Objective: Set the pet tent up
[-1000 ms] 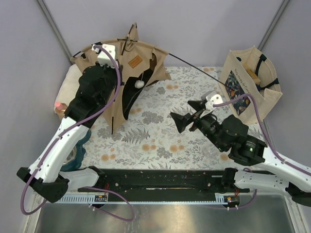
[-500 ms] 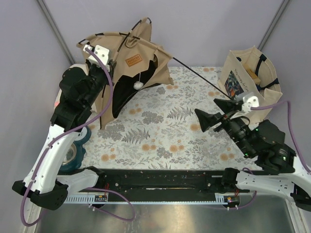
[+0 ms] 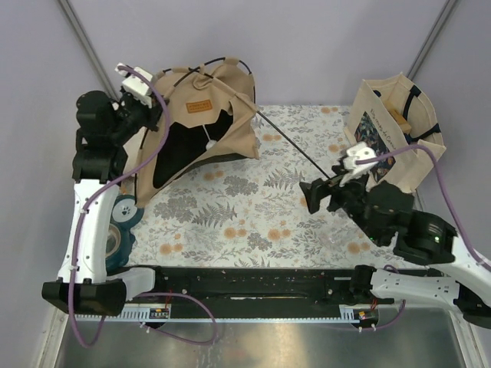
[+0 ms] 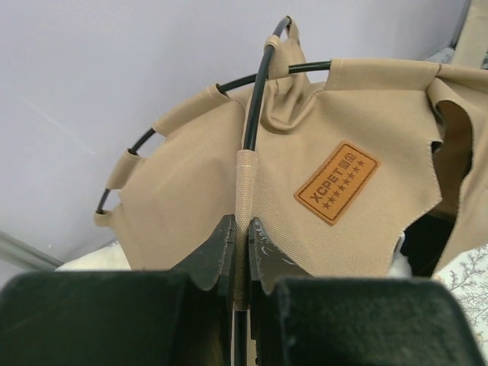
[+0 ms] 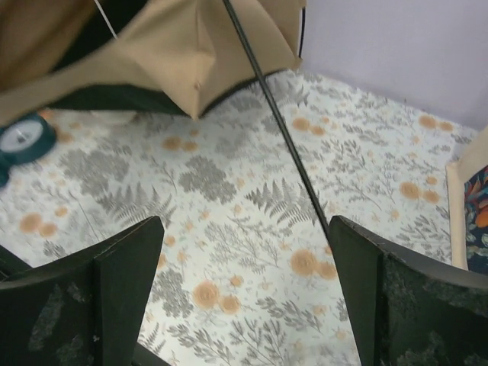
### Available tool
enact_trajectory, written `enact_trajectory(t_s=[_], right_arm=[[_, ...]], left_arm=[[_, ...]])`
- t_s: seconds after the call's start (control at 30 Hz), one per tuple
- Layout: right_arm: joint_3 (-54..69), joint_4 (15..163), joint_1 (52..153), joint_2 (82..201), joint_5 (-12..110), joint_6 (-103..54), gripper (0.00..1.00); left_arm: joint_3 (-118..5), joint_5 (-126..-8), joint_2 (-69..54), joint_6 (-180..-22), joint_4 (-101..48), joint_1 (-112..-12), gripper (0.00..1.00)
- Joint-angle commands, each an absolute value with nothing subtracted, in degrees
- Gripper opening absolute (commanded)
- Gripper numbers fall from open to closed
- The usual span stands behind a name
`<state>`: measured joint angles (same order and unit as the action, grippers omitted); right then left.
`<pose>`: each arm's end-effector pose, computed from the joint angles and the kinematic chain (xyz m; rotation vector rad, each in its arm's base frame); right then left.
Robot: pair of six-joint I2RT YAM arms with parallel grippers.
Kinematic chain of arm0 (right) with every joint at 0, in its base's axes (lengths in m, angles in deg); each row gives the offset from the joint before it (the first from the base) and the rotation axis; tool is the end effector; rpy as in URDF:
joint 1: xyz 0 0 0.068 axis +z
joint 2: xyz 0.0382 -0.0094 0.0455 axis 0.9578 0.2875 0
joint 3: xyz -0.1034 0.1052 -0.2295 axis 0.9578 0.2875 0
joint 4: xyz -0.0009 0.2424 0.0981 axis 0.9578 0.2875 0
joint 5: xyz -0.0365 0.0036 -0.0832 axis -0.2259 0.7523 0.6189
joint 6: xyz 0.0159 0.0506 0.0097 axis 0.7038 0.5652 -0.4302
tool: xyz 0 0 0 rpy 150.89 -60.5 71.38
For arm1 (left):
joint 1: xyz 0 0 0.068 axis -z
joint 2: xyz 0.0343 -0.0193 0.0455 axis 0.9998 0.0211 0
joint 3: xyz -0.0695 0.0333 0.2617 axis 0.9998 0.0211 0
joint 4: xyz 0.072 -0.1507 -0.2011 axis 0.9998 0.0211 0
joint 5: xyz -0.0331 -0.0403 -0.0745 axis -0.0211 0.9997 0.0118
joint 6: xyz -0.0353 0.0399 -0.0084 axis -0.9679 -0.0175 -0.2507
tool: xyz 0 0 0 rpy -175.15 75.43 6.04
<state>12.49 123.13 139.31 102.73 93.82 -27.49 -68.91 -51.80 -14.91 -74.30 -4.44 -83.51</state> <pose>0.0661 0.0958 0.4481 -0.4189 1.6231 0.3785 0.2396 -0.0366 0.4825 0.5932 1.5000 -0.2001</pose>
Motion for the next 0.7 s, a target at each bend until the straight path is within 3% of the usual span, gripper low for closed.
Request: enact_trajectory(t_s=[0.0, 0.13, 0.67], right_arm=[[11.51, 129.18, 139.30, 107.31, 94.67, -26.49, 0.99], [11.77, 131.30, 138.15, 111.44, 95.72, -25.53, 0.99], [12.30, 133.15, 132.28, 111.89, 91.78, -24.22, 0.99]], left_arm=[[-70.34, -35.35, -15.64, -80.29, -14.98, -93.16, 0.00], [-70.34, -27.68, -15.02, -80.65, -13.66, -97.13, 0.00], [-68.05, -18.97, -17.13, -78.72, -13.58, -100.30, 0.00]])
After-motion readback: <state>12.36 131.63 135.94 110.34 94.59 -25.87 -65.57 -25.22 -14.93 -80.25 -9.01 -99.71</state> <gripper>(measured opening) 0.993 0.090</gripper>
